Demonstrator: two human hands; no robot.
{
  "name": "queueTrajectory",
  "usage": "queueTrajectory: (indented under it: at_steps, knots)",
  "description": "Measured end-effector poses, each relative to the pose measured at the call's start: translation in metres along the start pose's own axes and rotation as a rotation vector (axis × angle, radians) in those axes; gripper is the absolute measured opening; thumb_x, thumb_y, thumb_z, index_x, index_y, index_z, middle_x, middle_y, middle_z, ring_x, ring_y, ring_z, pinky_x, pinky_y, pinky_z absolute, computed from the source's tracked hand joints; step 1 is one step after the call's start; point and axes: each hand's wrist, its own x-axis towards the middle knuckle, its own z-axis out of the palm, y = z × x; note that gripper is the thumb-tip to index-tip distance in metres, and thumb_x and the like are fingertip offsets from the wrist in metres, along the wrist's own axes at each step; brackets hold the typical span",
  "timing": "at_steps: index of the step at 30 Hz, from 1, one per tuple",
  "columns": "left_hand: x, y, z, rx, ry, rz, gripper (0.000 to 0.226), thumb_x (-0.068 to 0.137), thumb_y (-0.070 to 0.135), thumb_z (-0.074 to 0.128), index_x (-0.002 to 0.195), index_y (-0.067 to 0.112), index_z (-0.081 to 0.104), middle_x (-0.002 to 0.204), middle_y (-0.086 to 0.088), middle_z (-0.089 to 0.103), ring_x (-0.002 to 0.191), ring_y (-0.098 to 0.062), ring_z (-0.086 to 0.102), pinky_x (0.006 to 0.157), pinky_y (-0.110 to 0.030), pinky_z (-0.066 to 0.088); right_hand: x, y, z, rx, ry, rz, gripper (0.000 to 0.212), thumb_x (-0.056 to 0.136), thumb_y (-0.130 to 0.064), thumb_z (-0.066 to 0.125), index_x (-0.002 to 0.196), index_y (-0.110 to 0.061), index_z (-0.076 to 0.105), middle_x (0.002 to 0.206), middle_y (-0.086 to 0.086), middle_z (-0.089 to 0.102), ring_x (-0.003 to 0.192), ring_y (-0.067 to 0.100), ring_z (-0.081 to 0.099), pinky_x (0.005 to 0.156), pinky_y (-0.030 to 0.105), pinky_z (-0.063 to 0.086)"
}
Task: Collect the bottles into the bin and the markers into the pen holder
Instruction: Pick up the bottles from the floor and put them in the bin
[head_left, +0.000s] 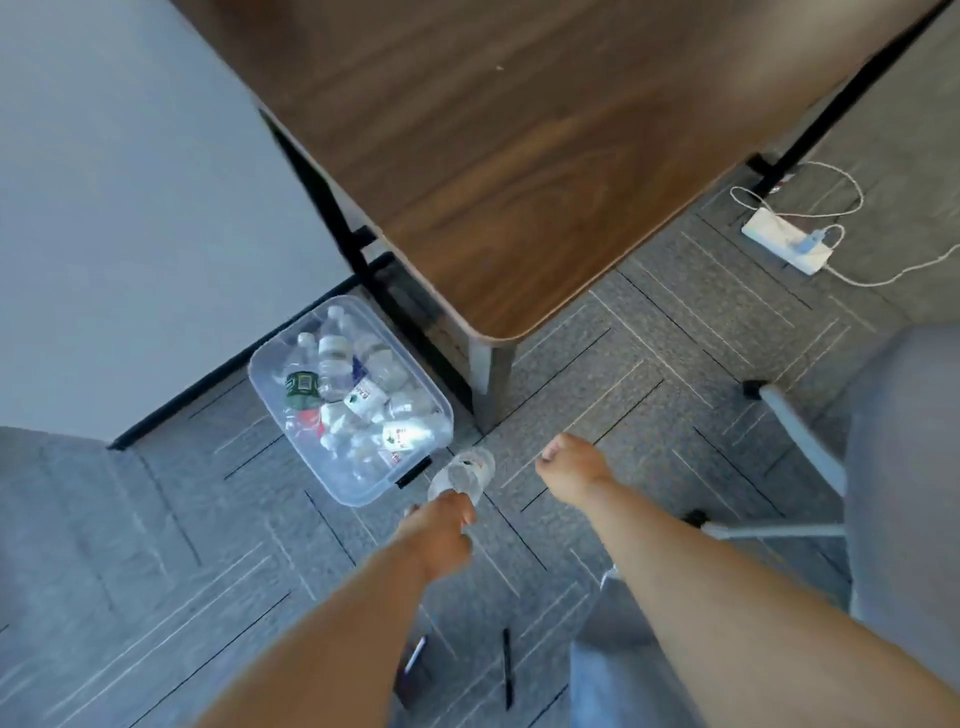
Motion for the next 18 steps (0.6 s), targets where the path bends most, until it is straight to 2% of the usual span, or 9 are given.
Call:
queueTrajectory:
  at_steps: [3,5,9,13,18]
  knots:
    - [-0.031,-0.078,-0.029,0.080,0.055,0.023,0.041,0.087,0.006,0.044,0.123,0.024,0.048,0.127,-0.001,0.050,0.123,-0.026,0.038,0.089,-0.029,0.042,-0.027,-0.033,0.077,-0.057,-0.027,0.054,0.030,0.092,-0.014,0.047,0.110,0.007,0.057,0.119,0.023,0.061,0.109,0.035,0.059,0.090,0.040,0.048]
    - [-0.055,-0.140,-0.057,0.130,0.100,0.037,0.044,0.086,0.002,0.040,0.125,0.022,0.048,0.129,0.004,0.047,0.120,-0.027,0.036,0.091,-0.031,0.042,-0.050,-0.068,0.133,-0.074,-0.067,0.058,0.027,0.093,-0.015,0.047,0.105,0.006,0.058,0.118,0.022,0.062,0.109,0.034,0.059,0.089,0.037,0.048]
    - [-0.085,-0.228,-0.102,0.248,0.137,0.018,0.046,0.089,0.003,0.039,0.131,0.021,0.043,0.136,0.006,0.038,0.120,-0.031,0.032,0.097,-0.036,0.042,-0.081,-0.135,0.210,-0.045,-0.115,-0.002,0.027,0.094,-0.019,0.047,0.115,-0.005,0.056,0.121,0.011,0.061,0.107,0.027,0.058,0.084,0.031,0.047]
    - [-0.091,-0.246,-0.124,0.272,0.160,-0.003,0.043,0.093,0.009,0.038,0.135,0.021,0.039,0.139,0.004,0.035,0.119,-0.034,0.032,0.099,-0.035,0.038,-0.093,-0.172,0.234,-0.062,-0.122,-0.057,0.023,0.094,-0.019,0.047,0.113,-0.008,0.055,0.118,0.010,0.060,0.094,0.021,0.054,0.080,0.028,0.043]
    - [-0.074,-0.240,-0.153,0.300,0.189,0.040,0.046,0.092,0.008,0.038,0.136,0.020,0.038,0.139,0.003,0.034,0.120,-0.035,0.031,0.097,-0.037,0.041,-0.074,-0.198,0.217,-0.039,-0.016,-0.028,0.023,0.093,-0.018,0.047,0.112,-0.006,0.055,0.116,0.011,0.061,0.097,0.026,0.057,0.074,0.025,0.038]
